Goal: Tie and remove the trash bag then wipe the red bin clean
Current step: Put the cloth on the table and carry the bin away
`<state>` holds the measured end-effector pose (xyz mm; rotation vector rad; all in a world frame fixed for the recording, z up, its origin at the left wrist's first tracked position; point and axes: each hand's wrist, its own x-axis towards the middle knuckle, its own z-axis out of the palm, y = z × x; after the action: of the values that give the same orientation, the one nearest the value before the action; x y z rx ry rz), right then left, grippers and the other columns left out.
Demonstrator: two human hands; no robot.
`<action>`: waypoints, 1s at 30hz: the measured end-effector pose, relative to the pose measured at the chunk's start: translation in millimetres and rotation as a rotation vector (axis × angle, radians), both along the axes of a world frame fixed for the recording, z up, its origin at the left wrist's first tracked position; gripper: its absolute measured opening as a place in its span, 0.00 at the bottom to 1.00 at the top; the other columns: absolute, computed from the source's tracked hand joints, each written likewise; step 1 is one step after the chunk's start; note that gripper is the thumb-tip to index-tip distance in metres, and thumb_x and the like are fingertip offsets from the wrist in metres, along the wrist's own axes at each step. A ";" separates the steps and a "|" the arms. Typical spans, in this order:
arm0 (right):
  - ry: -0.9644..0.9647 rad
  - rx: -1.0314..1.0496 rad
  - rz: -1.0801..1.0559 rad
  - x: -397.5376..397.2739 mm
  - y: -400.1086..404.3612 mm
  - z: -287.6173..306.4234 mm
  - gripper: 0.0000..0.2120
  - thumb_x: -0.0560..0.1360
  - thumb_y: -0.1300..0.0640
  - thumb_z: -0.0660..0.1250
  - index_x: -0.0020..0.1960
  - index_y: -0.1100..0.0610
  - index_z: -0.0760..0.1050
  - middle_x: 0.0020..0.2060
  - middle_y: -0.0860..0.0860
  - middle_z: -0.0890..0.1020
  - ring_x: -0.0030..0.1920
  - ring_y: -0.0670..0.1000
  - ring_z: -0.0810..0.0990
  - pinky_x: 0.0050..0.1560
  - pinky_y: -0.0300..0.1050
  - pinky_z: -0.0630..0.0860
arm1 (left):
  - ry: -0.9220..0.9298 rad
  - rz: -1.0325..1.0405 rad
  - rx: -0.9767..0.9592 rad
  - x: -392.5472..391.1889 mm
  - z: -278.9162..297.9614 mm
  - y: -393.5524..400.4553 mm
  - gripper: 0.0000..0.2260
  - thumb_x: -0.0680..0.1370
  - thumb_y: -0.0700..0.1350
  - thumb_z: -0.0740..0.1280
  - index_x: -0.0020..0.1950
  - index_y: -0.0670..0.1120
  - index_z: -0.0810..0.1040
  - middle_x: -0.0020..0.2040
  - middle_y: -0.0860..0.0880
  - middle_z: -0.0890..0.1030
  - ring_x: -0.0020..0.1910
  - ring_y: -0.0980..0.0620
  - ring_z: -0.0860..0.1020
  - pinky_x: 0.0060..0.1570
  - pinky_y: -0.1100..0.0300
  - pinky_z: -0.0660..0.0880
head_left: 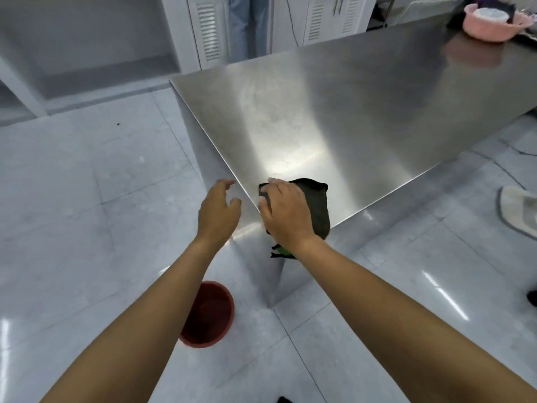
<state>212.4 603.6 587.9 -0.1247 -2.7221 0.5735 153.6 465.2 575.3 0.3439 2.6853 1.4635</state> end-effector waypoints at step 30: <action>-1.137 -0.262 -0.035 -30.9 -203.0 -384.8 0.38 0.76 0.45 0.65 0.78 0.51 0.49 0.75 0.55 0.60 0.72 0.61 0.62 0.67 0.61 0.68 | -1.053 0.223 -0.081 -9.1 -380.2 -278.0 0.33 0.76 0.52 0.69 0.77 0.58 0.57 0.75 0.45 0.64 0.71 0.42 0.66 0.54 0.49 0.64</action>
<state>181.6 400.6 203.2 -0.7695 -3.6625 1.0990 144.5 187.3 195.1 -0.5932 1.9118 1.0868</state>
